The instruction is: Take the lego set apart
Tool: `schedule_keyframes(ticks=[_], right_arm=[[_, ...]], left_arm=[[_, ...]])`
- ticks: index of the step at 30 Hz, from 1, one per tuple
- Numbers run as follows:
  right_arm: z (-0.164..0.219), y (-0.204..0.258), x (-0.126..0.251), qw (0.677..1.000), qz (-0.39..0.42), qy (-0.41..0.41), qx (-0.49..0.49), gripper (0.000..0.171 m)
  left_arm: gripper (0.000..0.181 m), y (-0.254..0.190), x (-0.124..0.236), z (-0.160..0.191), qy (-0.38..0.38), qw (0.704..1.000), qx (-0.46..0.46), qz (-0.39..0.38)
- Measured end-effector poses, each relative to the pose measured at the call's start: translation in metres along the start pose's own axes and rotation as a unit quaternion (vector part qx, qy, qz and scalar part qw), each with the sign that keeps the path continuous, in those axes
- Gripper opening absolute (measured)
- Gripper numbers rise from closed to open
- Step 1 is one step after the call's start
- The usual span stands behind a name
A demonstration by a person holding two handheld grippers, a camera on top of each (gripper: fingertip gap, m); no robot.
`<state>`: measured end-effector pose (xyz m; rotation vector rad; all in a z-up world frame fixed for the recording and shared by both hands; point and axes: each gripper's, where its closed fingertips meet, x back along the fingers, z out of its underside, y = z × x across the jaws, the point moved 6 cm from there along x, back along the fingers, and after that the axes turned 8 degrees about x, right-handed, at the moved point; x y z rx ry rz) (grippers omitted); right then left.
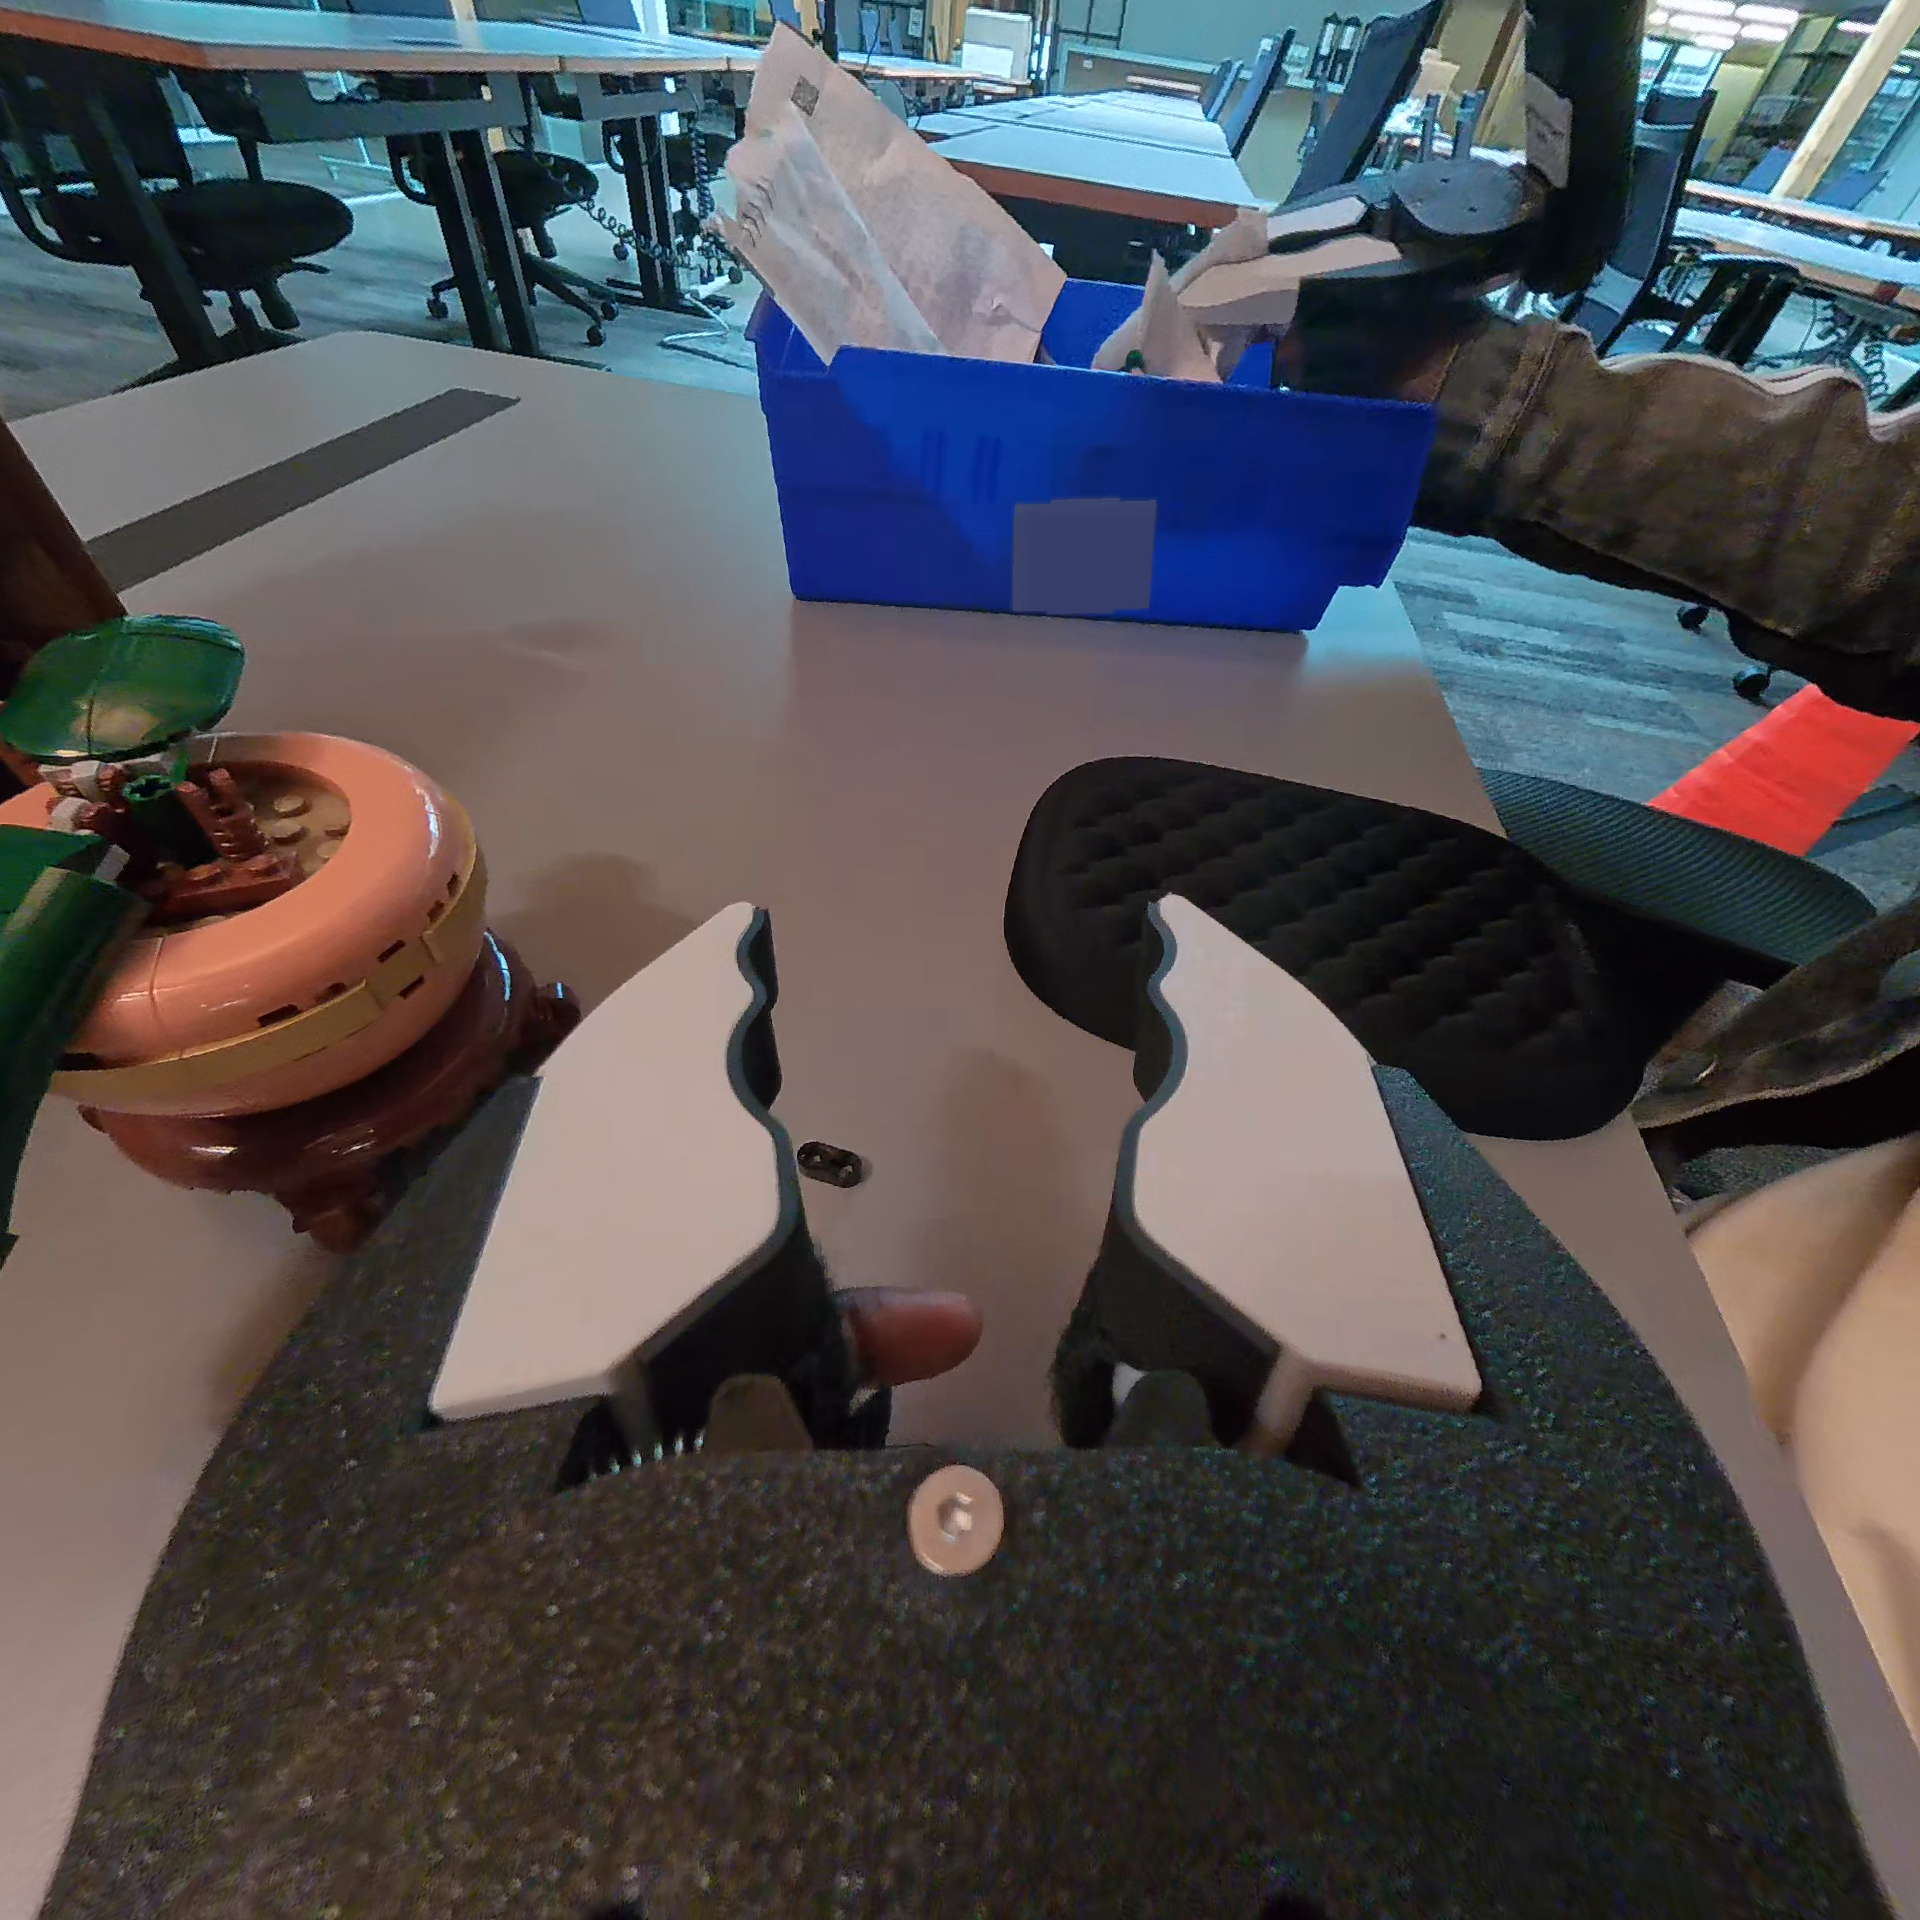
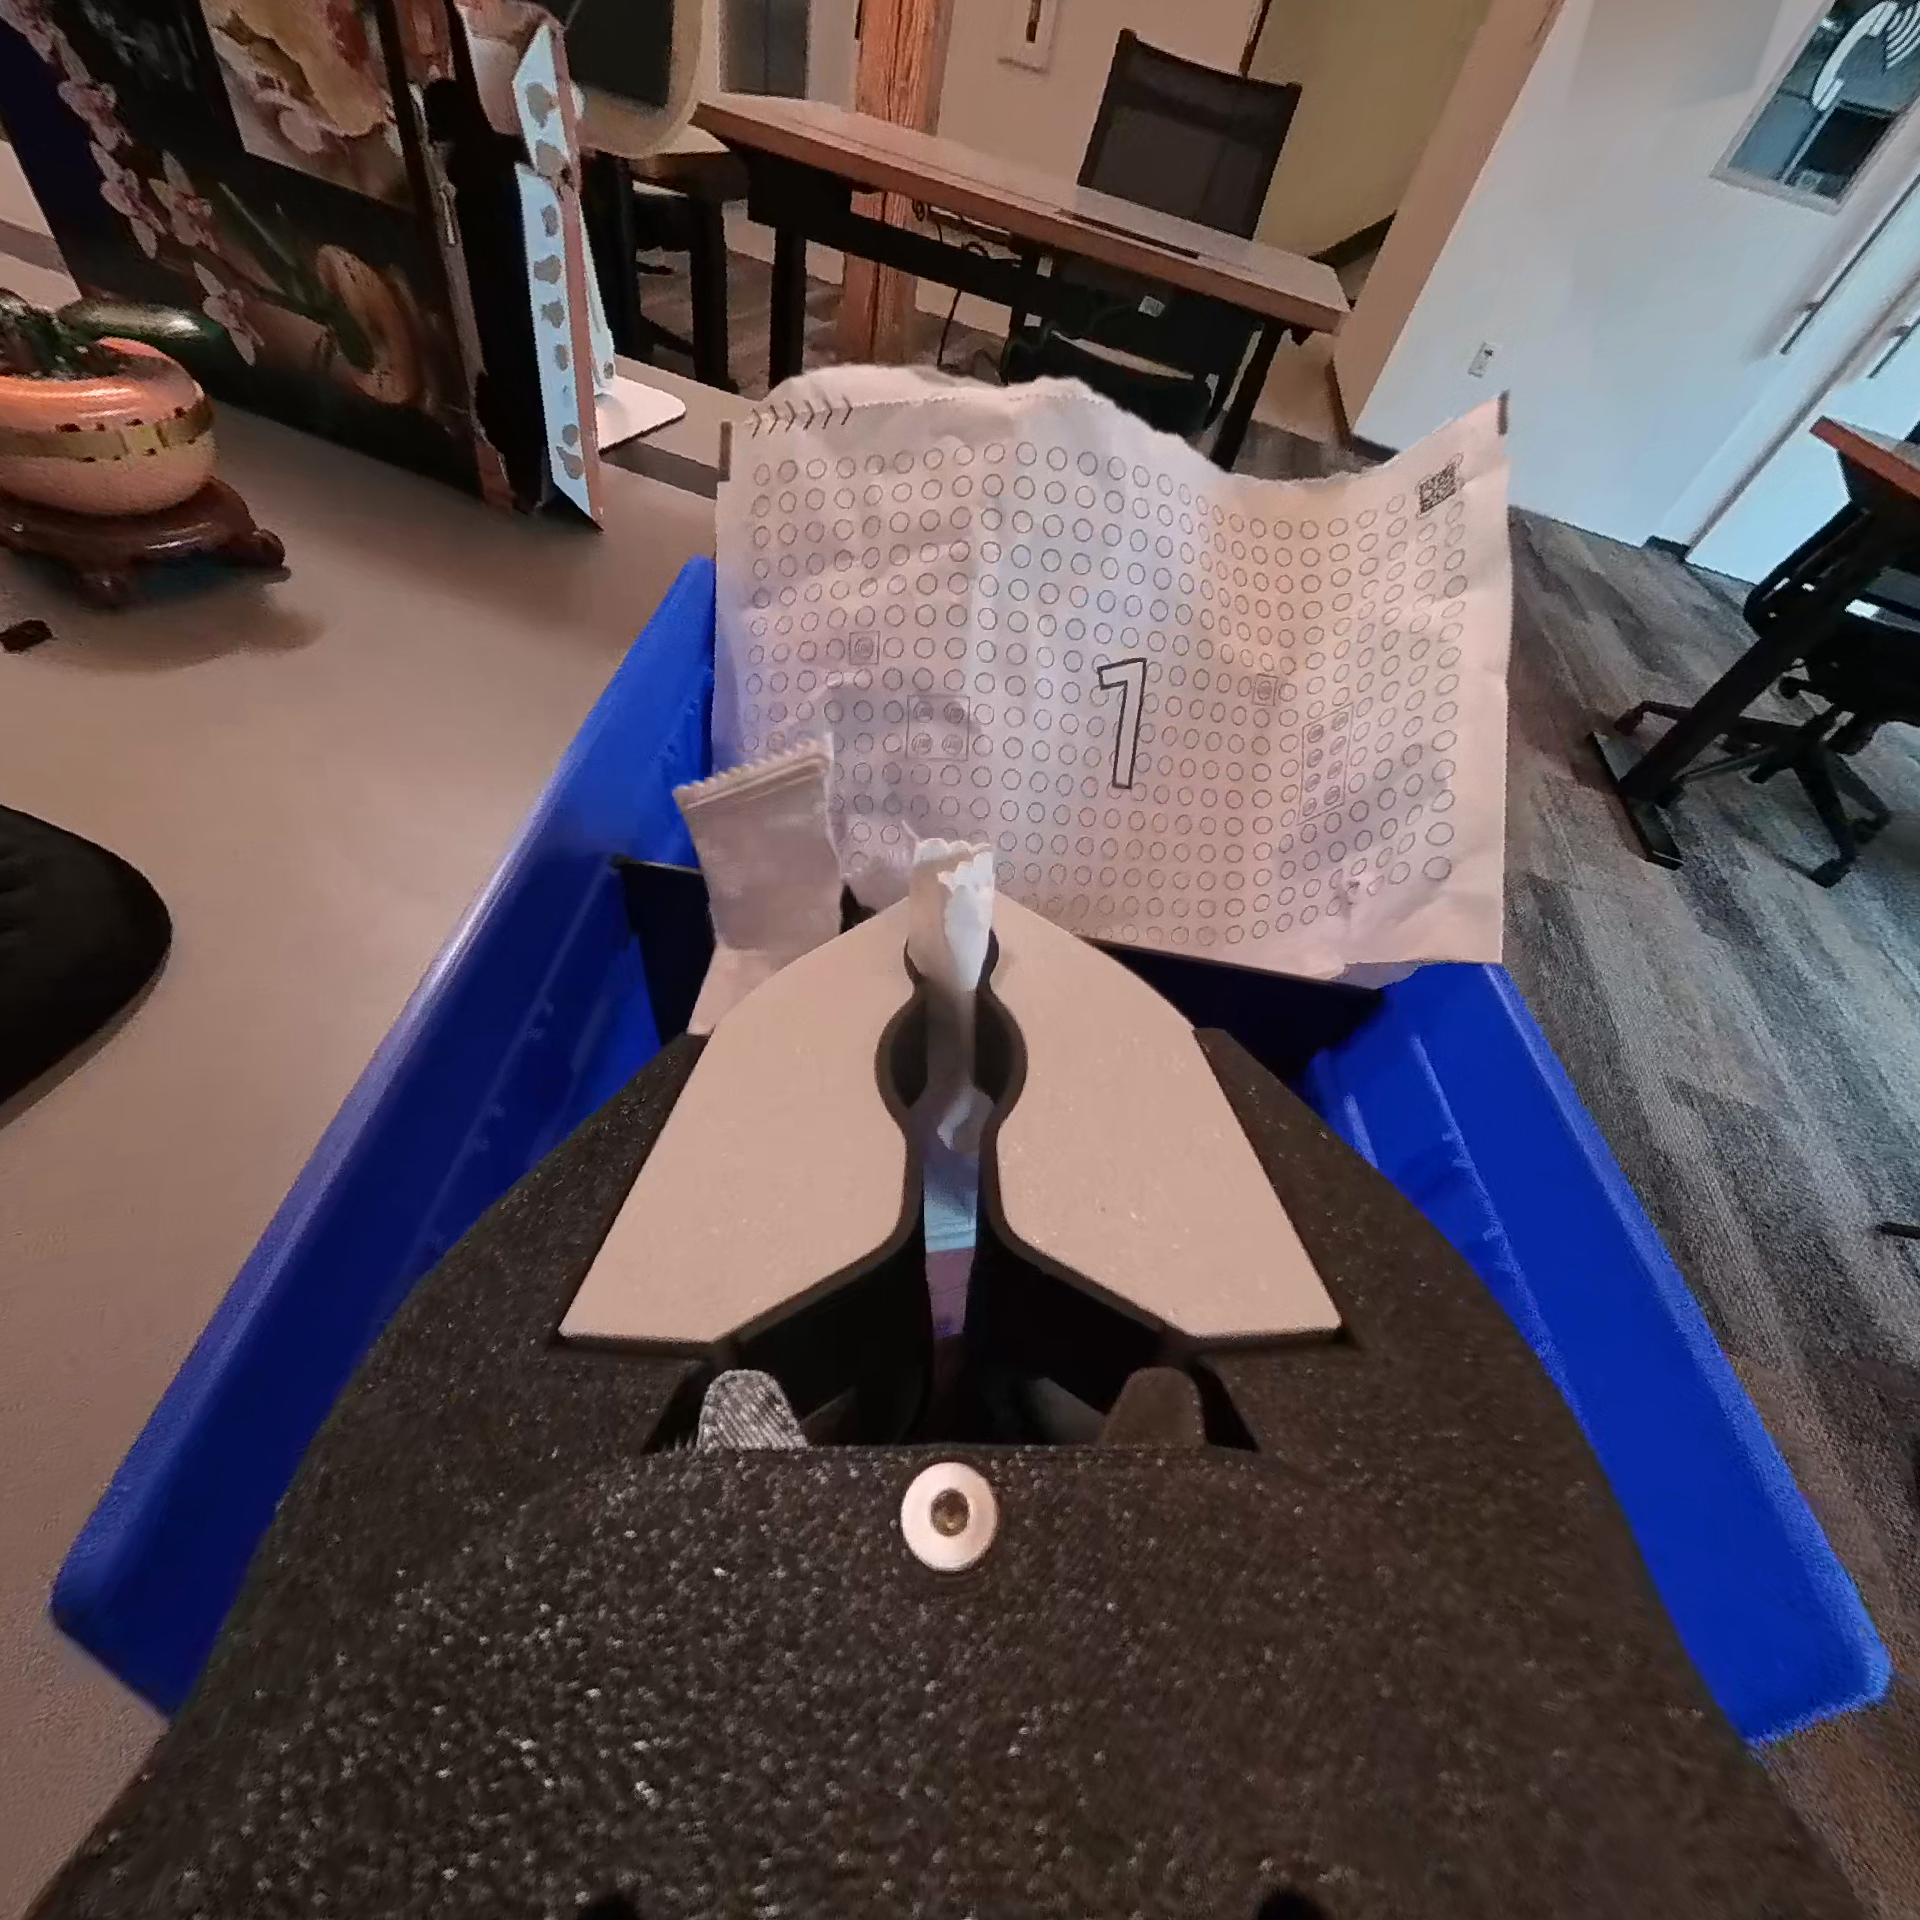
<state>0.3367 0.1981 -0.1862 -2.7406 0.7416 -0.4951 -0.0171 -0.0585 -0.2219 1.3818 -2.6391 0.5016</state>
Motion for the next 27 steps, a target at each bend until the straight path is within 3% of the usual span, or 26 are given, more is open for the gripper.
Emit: schedule_keyframes(ticks=[11,27], right_arm=[[0.012,0.012,-0.005,0.999,-0.008,0.033,0.024,0.002],[0.025,0.019,-0.029,0.982,-0.051,0.173,0.059,0.004]], left_arm=[[0.067,-0.001,-0.001,0.002,0.011,1.000,-0.014,-0.002],[0.067,-0.002,-0.001,0.004,0.016,1.000,-0.025,-0.003]])
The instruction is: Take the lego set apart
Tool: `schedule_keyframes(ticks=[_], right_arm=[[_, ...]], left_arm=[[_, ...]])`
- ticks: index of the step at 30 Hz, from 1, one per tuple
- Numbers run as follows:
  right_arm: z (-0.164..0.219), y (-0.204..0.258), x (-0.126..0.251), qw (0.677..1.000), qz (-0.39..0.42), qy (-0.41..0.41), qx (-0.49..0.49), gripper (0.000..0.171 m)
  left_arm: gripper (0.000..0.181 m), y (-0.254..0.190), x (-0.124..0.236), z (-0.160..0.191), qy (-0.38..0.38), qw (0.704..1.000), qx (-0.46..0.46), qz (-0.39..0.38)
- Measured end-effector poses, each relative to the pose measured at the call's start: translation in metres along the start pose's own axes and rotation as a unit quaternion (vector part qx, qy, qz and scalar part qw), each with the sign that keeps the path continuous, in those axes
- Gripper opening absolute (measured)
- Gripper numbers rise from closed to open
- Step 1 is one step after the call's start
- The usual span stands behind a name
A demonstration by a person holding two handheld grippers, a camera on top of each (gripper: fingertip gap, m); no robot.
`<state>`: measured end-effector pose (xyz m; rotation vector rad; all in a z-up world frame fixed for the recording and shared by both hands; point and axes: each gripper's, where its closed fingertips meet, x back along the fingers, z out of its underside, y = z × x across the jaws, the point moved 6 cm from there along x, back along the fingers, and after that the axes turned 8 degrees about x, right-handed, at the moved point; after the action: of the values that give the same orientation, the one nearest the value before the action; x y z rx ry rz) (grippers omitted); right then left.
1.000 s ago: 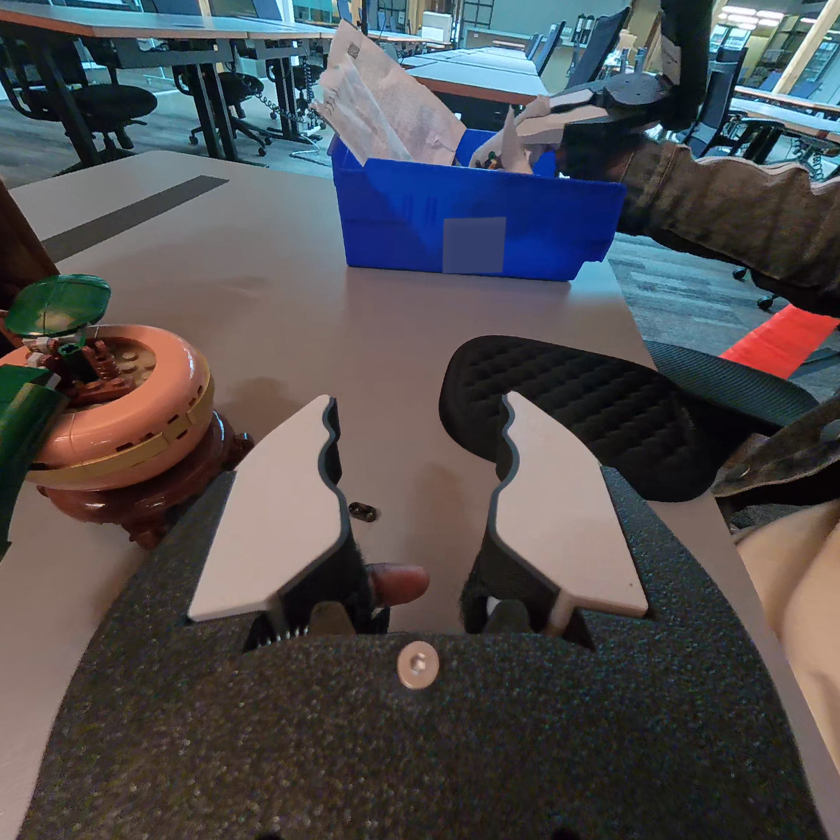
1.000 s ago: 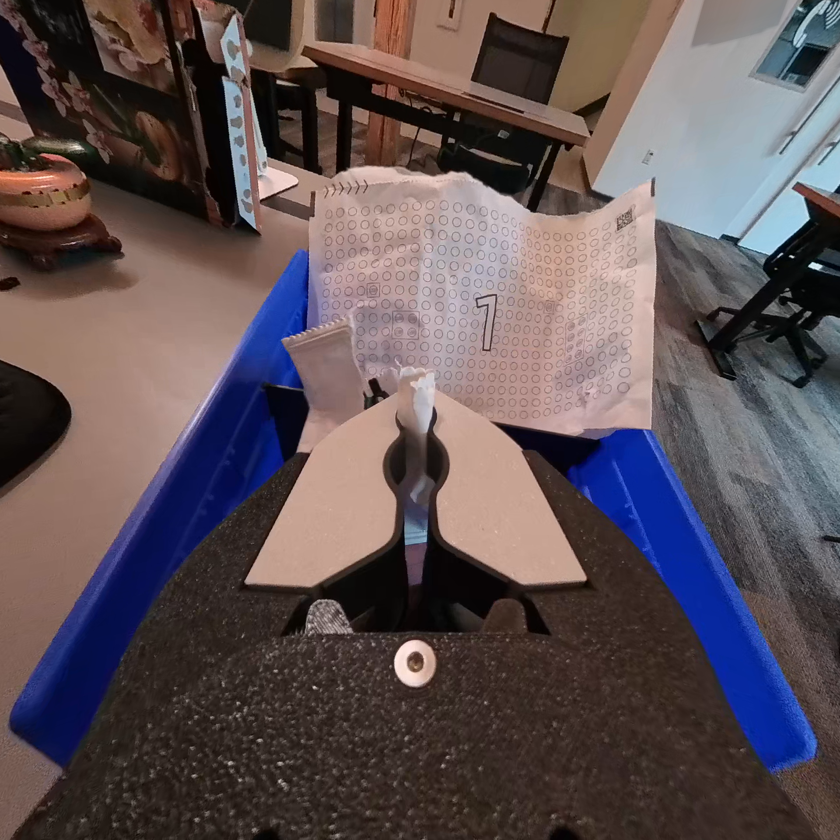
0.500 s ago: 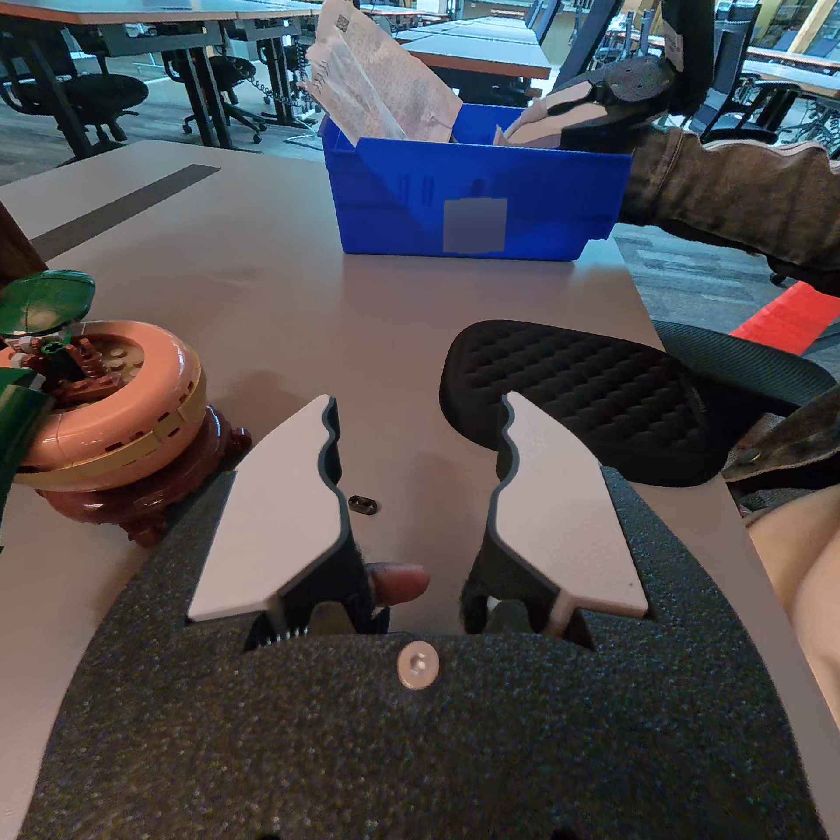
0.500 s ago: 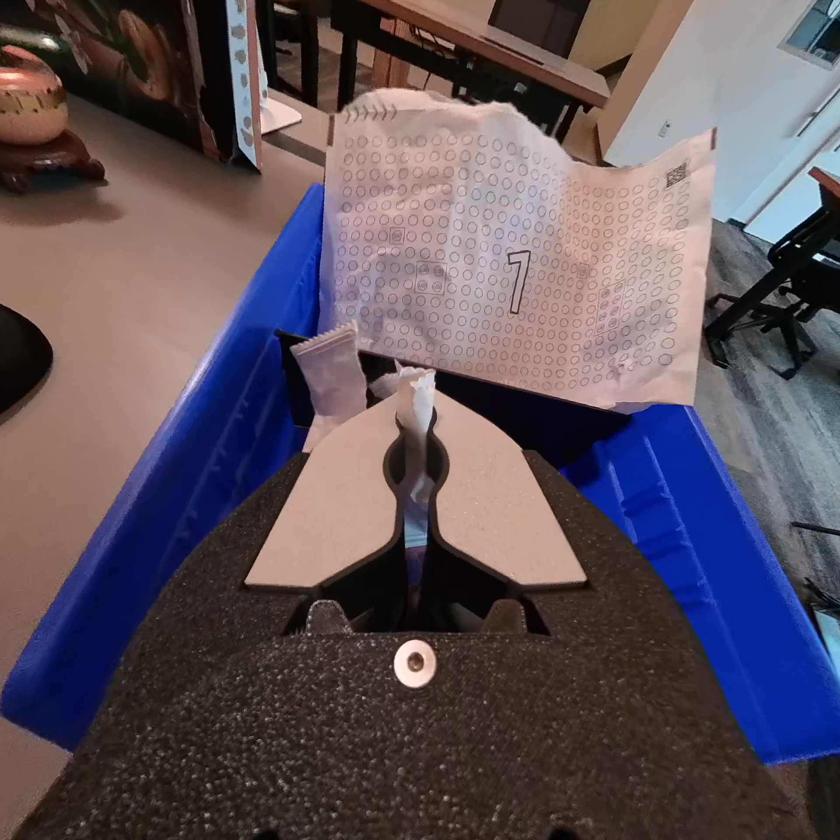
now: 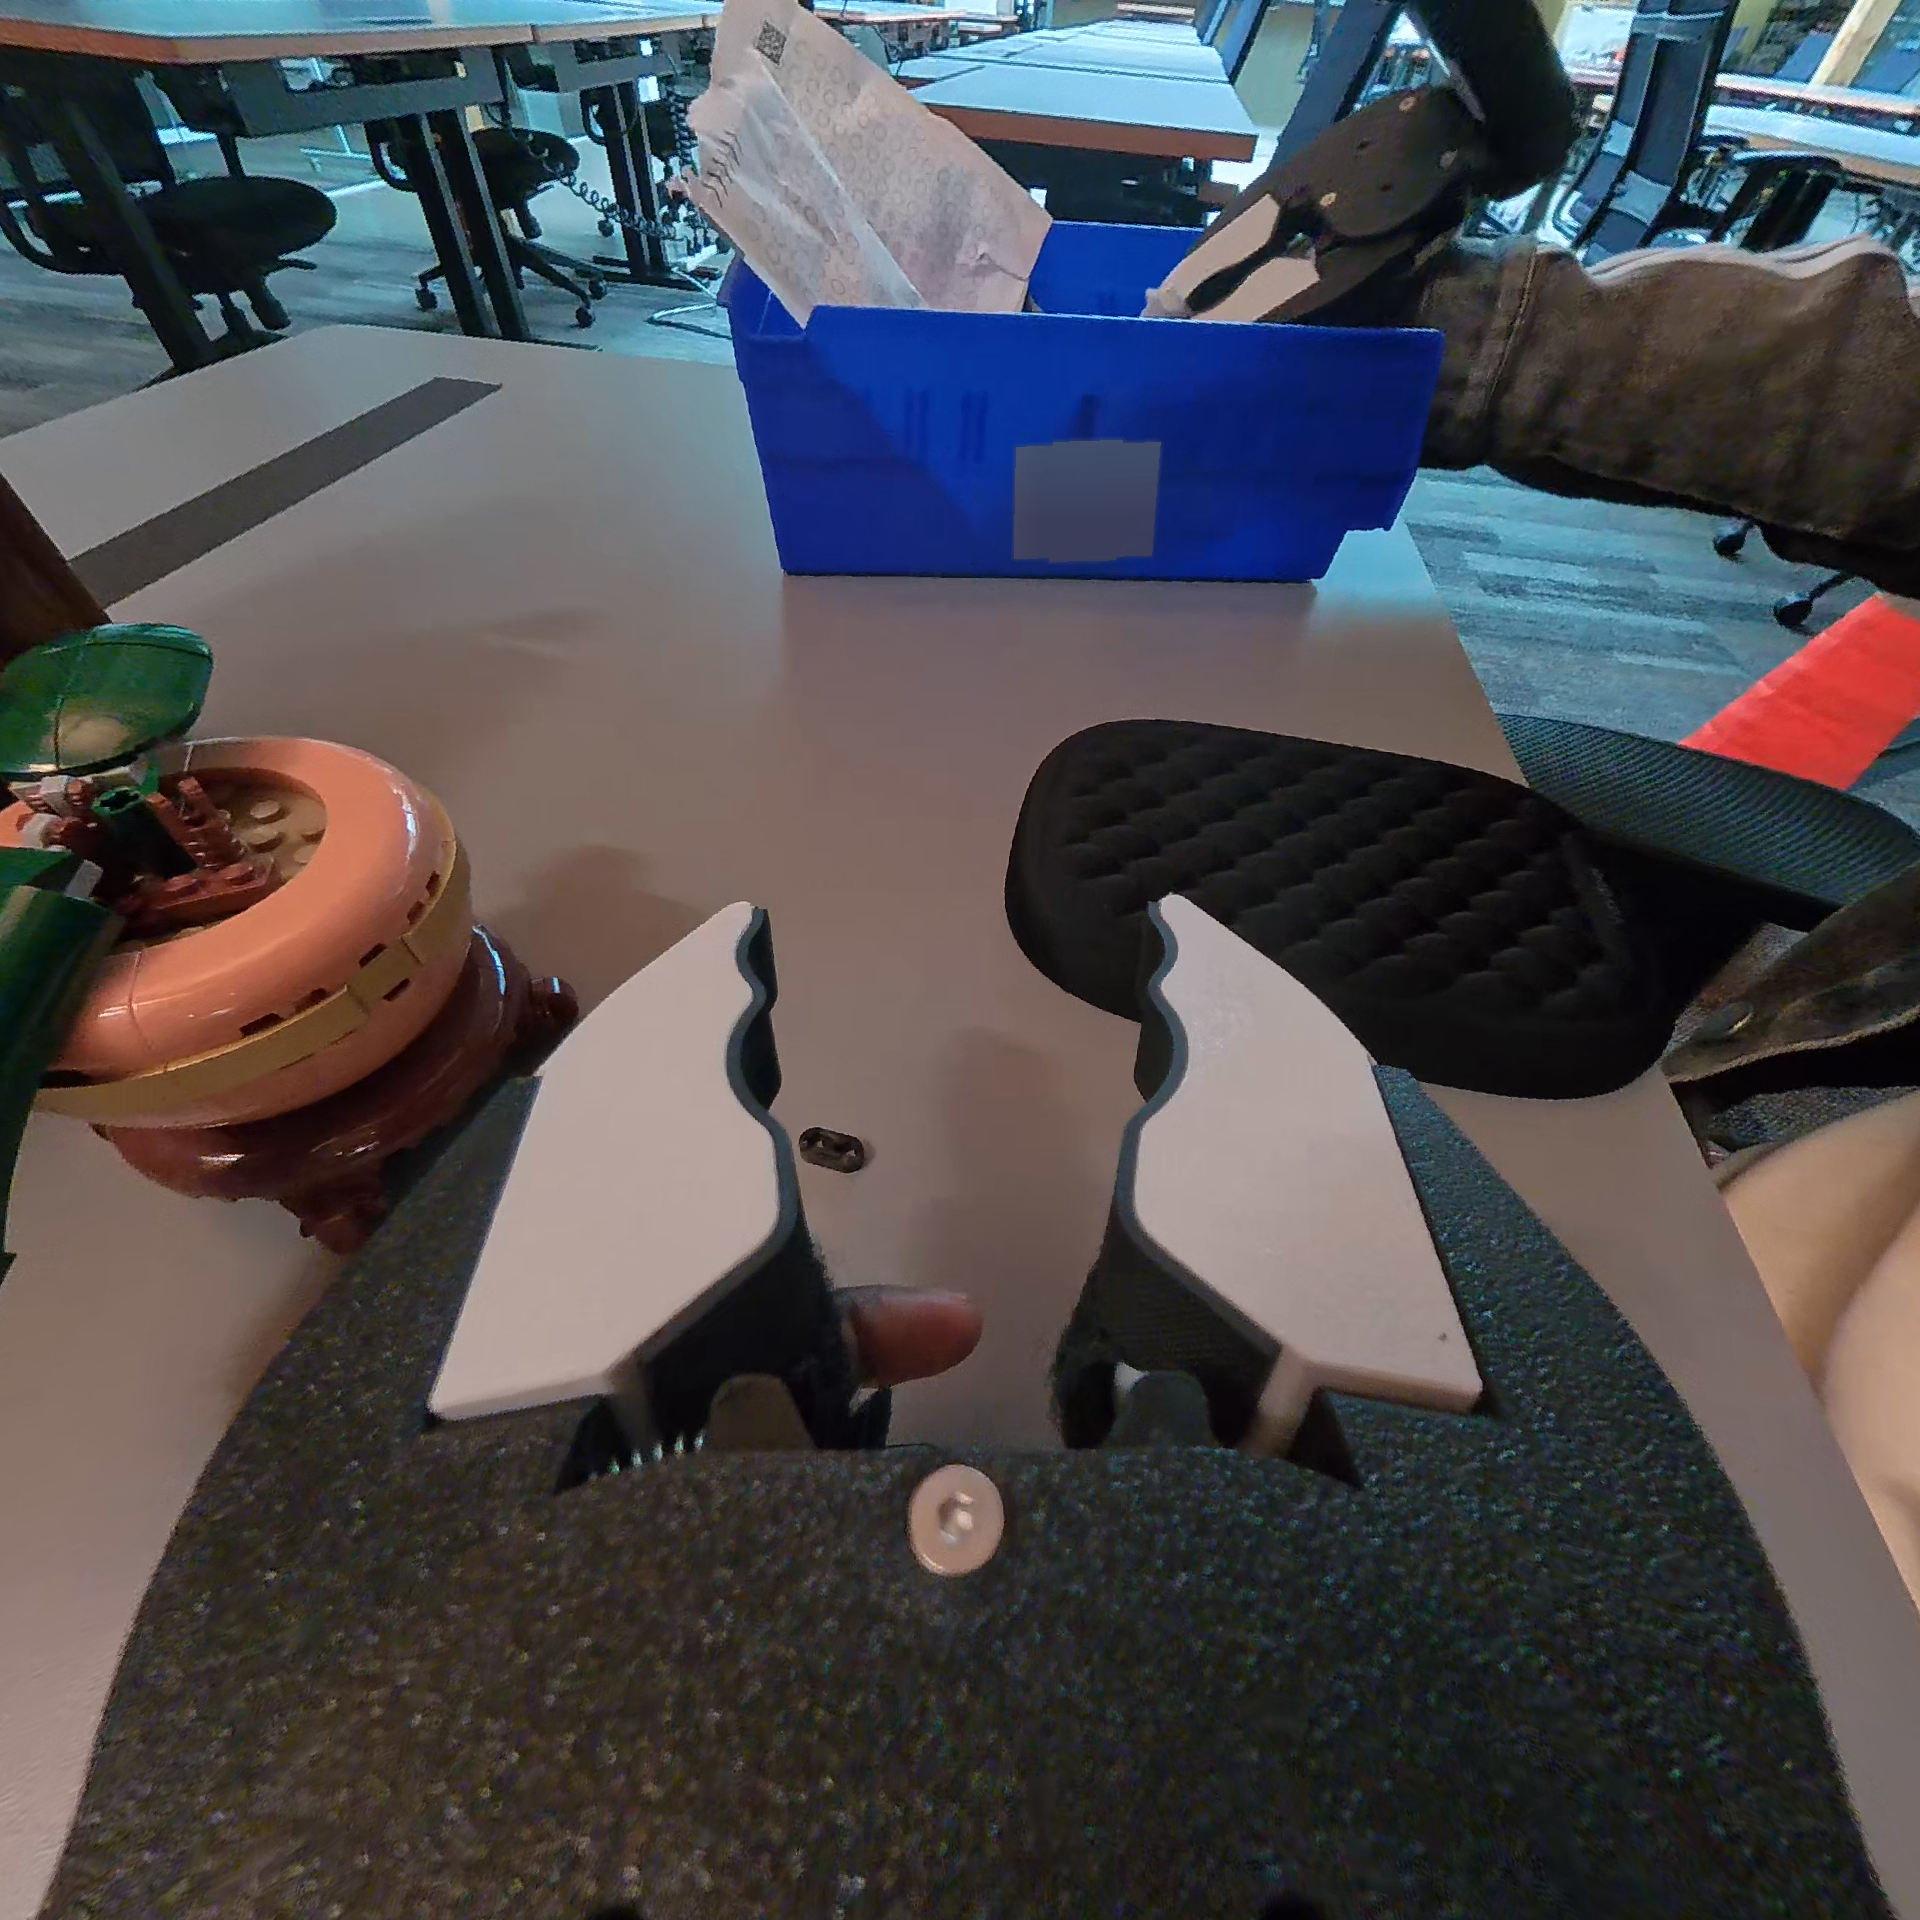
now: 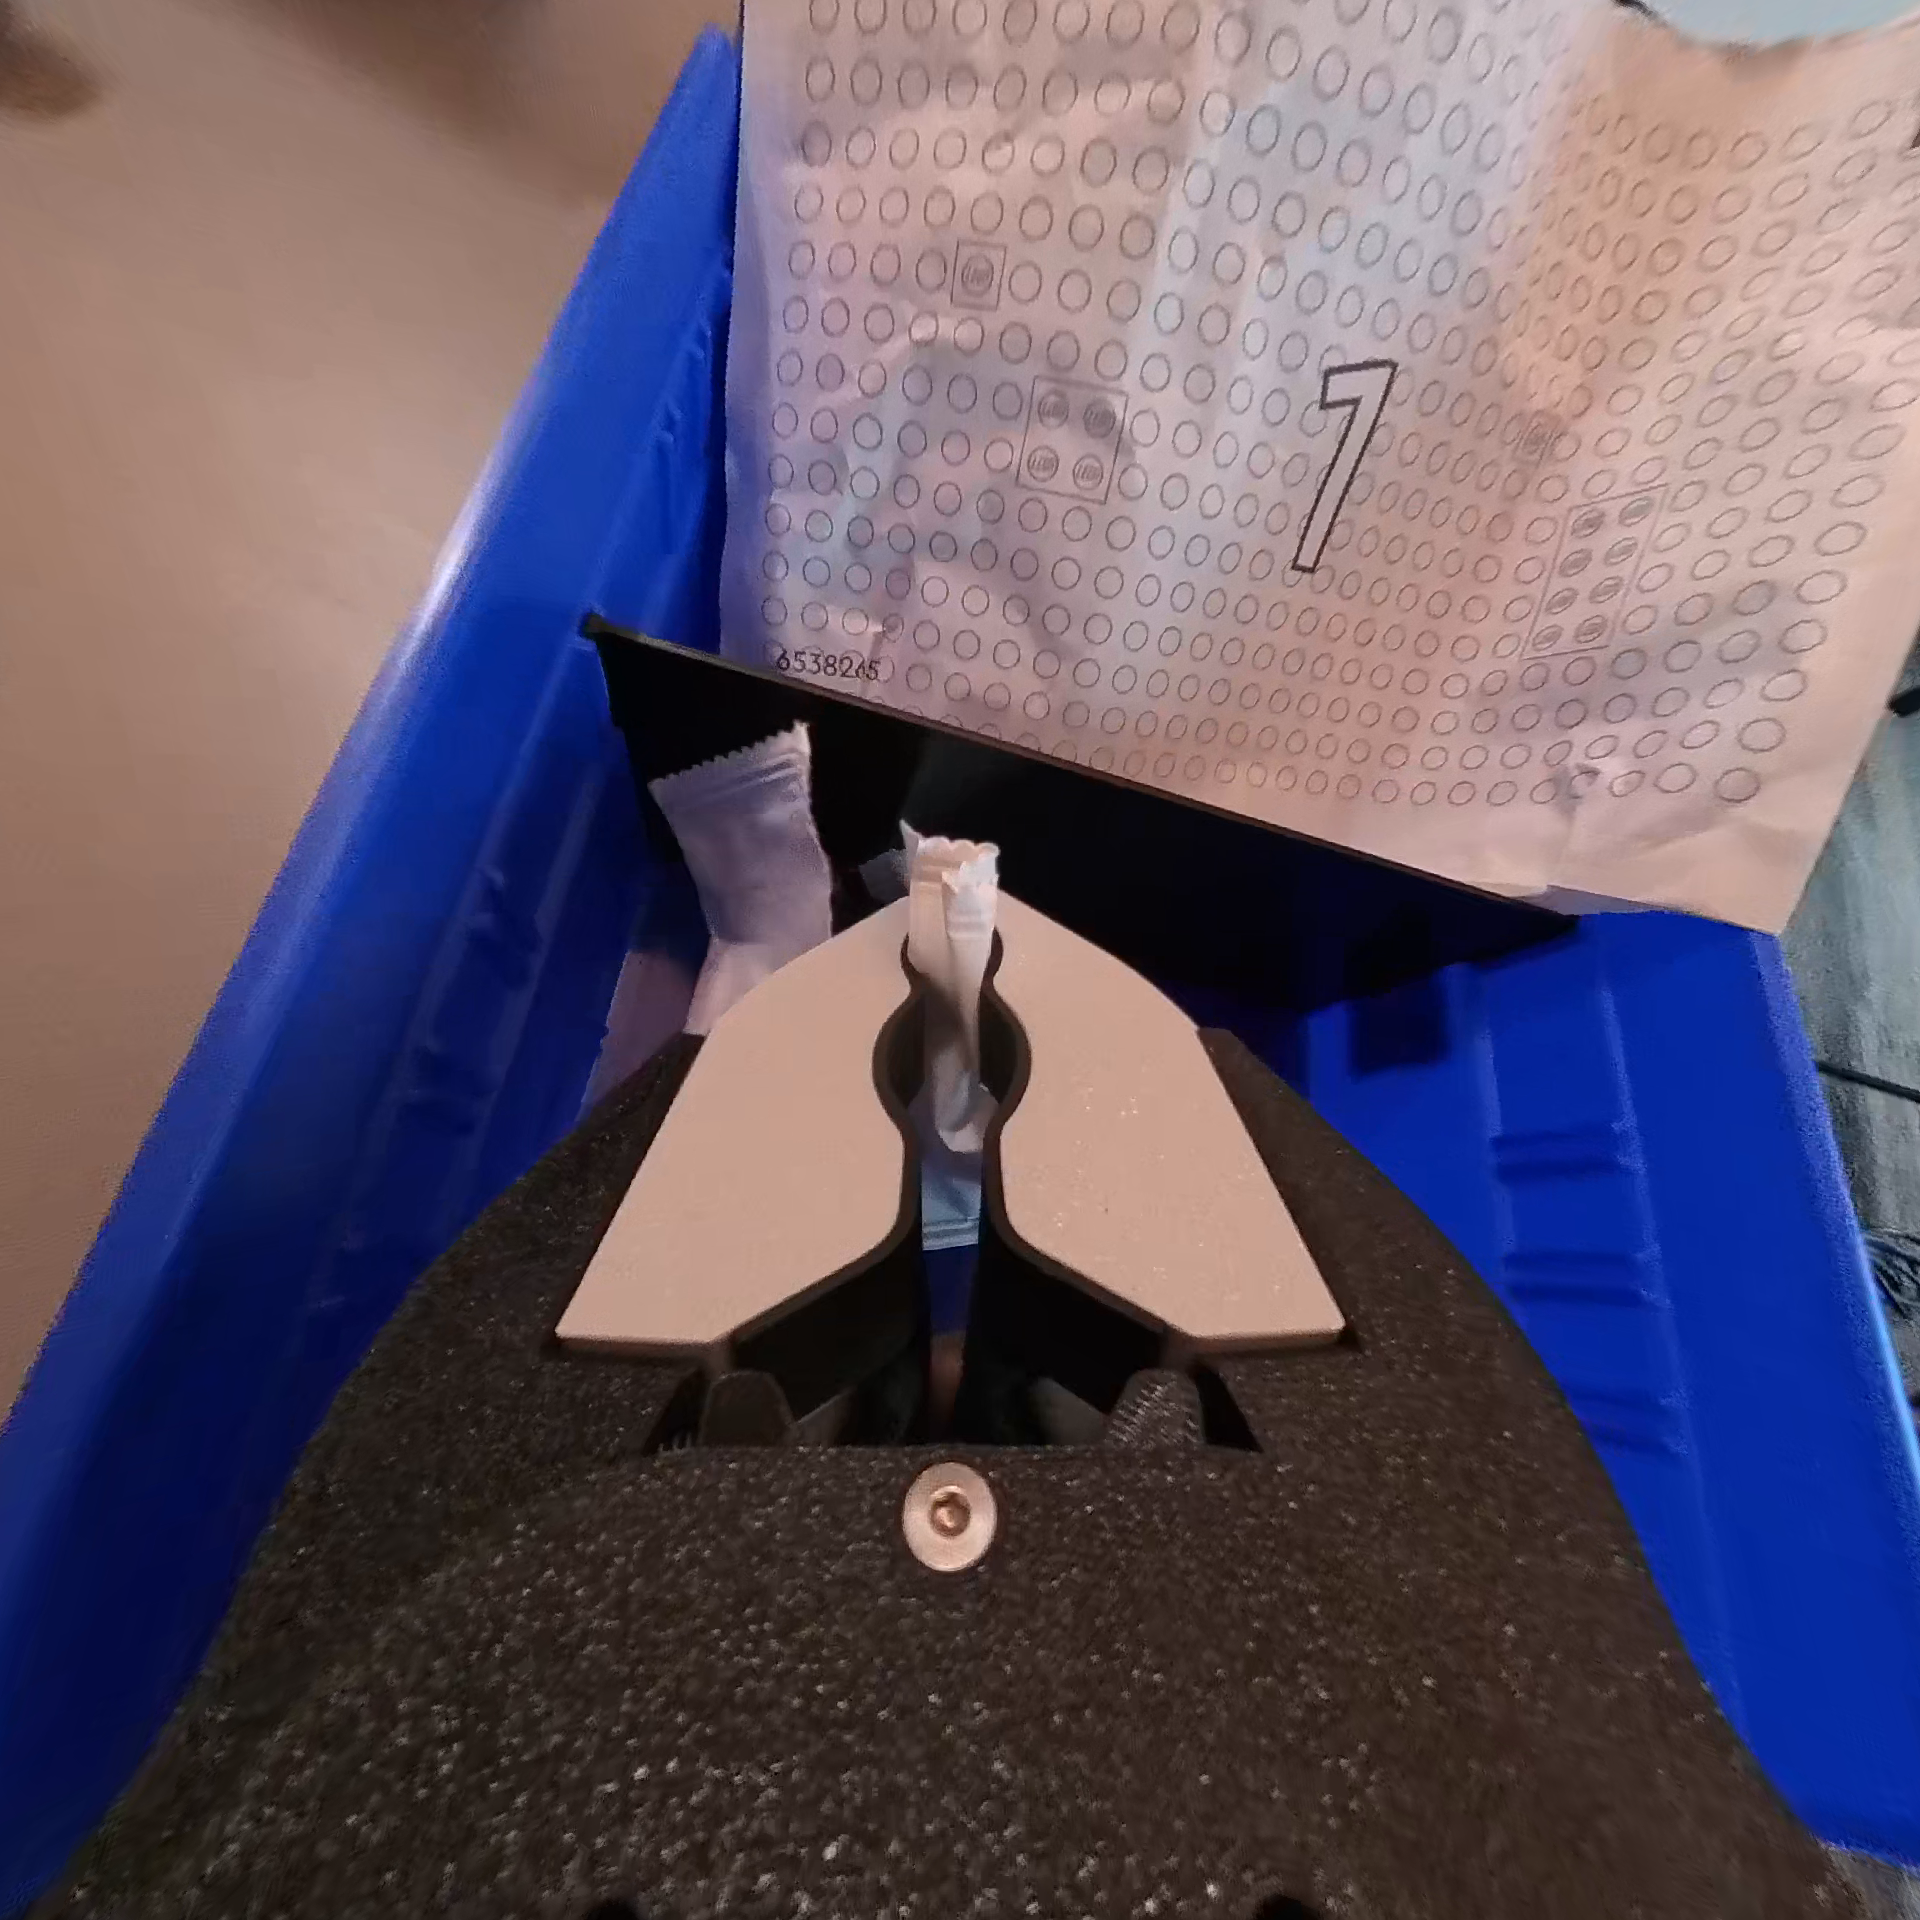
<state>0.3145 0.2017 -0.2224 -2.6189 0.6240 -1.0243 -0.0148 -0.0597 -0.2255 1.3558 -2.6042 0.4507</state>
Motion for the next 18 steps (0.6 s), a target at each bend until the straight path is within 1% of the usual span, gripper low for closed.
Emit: schedule_keyframes(ticks=[5,15,18], right_arm=[[0.002,-0.002,-0.004,1.000,-0.011,0.021,-0.009,0.006],[0.011,-0.005,-0.009,0.995,-0.051,0.084,-0.027,0.018],[0.013,-0.007,-0.009,0.993,-0.062,0.090,-0.033,0.020]], left_arm=[[0.067,0.000,0.001,0.000,-0.002,1.000,-0.001,-0.001],[0.067,0.001,0.001,0.001,0.000,1.000,0.000,-0.001],[0.067,0.001,0.000,0.001,0.000,1.000,-0.001,-0.001]])
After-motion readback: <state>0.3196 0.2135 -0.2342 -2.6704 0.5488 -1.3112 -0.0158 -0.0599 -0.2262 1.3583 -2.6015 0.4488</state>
